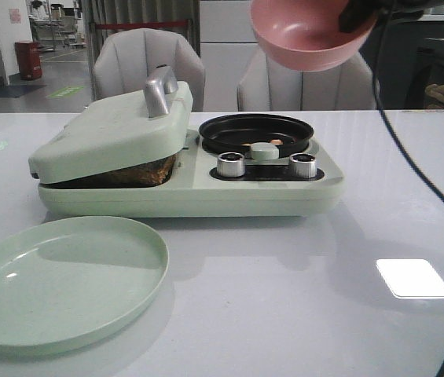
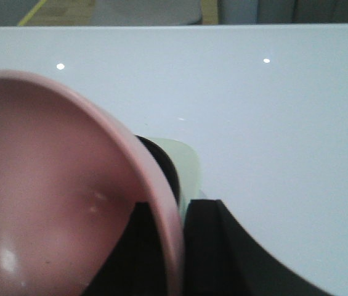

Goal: Make breakfast with bread and shrimp

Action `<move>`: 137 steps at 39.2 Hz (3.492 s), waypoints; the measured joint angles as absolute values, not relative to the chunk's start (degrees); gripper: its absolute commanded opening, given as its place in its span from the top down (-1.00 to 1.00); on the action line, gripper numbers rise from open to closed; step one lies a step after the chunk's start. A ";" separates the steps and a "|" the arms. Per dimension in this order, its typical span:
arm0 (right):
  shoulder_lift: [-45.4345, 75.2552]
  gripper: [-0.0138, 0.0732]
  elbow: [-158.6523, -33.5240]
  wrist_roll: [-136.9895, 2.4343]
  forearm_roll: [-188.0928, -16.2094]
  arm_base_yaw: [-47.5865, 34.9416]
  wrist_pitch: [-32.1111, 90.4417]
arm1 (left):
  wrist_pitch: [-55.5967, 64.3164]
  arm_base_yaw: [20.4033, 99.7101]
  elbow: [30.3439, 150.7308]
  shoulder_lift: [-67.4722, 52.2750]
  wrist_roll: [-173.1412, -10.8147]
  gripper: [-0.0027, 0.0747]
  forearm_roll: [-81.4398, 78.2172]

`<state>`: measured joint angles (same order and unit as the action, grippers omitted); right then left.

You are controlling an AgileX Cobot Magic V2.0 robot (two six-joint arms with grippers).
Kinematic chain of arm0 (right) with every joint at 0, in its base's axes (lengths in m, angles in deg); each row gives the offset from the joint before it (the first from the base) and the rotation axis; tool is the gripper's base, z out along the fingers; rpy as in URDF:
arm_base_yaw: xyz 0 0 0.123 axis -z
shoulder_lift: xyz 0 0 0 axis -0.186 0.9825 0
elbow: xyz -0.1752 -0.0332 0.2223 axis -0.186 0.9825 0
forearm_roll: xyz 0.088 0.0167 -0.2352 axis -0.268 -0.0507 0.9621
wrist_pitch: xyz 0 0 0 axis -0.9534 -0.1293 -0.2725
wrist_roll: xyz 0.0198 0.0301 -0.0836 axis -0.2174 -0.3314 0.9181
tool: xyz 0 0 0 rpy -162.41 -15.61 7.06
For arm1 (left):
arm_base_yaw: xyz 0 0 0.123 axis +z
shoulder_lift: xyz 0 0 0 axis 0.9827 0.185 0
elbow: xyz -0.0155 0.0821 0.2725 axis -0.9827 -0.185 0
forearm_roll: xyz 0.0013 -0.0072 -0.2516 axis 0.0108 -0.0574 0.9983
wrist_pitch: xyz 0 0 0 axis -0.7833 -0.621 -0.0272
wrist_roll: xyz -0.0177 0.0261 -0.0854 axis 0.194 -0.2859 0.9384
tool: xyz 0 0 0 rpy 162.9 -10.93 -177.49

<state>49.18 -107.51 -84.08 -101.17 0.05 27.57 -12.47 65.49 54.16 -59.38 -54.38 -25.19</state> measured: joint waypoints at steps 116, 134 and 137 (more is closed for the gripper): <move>-25.35 -0.42 -59.48 -76.93 -105.02 -11.13 30.21 | -12.33 65.49 54.16 -59.38 -54.38 0.64 -24.12; -44.20 -0.42 -50.24 -76.93 -104.31 -11.13 41.21 | -12.20 65.49 54.16 -59.38 -54.38 0.64 -20.29; -43.85 -0.42 -49.28 -76.93 -104.31 -11.13 40.48 | -12.20 65.49 54.16 -59.38 -54.38 0.64 -20.20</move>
<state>-43.85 -49.28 -76.93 -104.31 -11.13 40.48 -12.20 65.49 54.16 -59.38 -54.38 -20.20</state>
